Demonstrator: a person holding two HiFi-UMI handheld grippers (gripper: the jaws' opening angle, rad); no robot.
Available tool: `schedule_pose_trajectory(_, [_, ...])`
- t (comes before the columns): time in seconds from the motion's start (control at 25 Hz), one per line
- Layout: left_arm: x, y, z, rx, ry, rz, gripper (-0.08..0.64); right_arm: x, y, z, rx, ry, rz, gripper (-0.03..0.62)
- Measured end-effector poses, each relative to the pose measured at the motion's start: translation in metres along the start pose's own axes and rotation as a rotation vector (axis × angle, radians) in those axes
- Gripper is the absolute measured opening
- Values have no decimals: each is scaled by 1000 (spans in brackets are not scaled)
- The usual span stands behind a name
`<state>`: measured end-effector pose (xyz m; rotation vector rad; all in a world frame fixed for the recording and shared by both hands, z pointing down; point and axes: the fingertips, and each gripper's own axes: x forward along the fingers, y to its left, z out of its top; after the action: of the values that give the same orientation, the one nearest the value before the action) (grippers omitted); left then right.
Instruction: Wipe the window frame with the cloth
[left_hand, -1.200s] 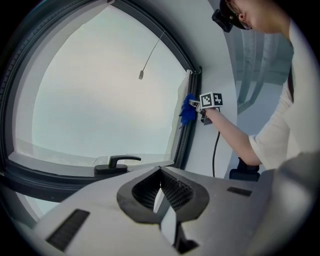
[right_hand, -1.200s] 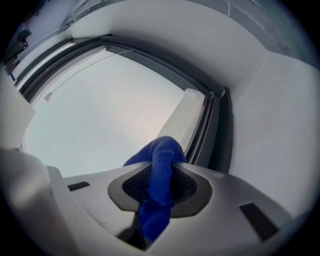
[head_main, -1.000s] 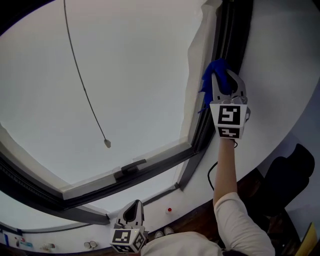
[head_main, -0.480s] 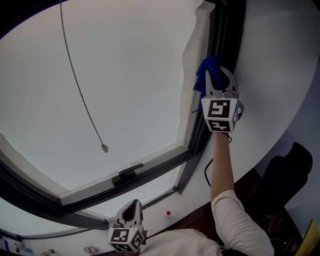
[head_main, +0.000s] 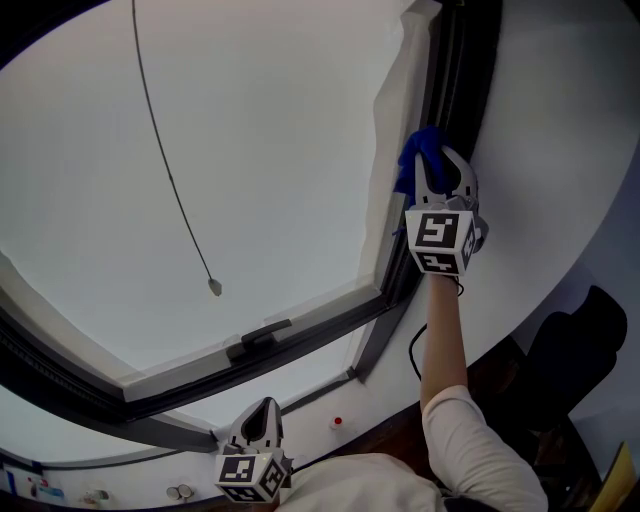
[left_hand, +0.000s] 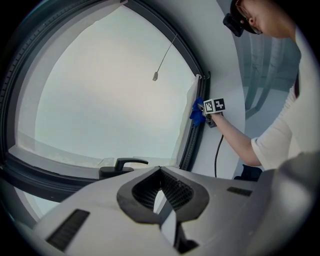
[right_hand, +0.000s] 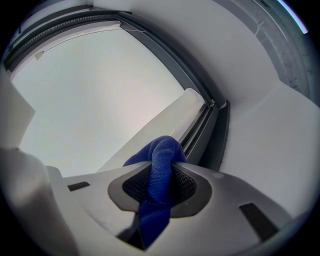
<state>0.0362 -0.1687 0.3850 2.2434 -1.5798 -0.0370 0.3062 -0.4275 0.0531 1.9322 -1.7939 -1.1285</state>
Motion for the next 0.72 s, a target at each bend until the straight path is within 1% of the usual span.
schedule_pose_trajectory(0.24, [-3, 1, -4, -3, 10, -2, 9, -6, 12, -13, -21, 16, 15, 97])
schedule_pose_trajectory(0.72, [-2, -1, -6, 2, 19, -14, 9, -17, 34, -35, 20, 52, 47, 97])
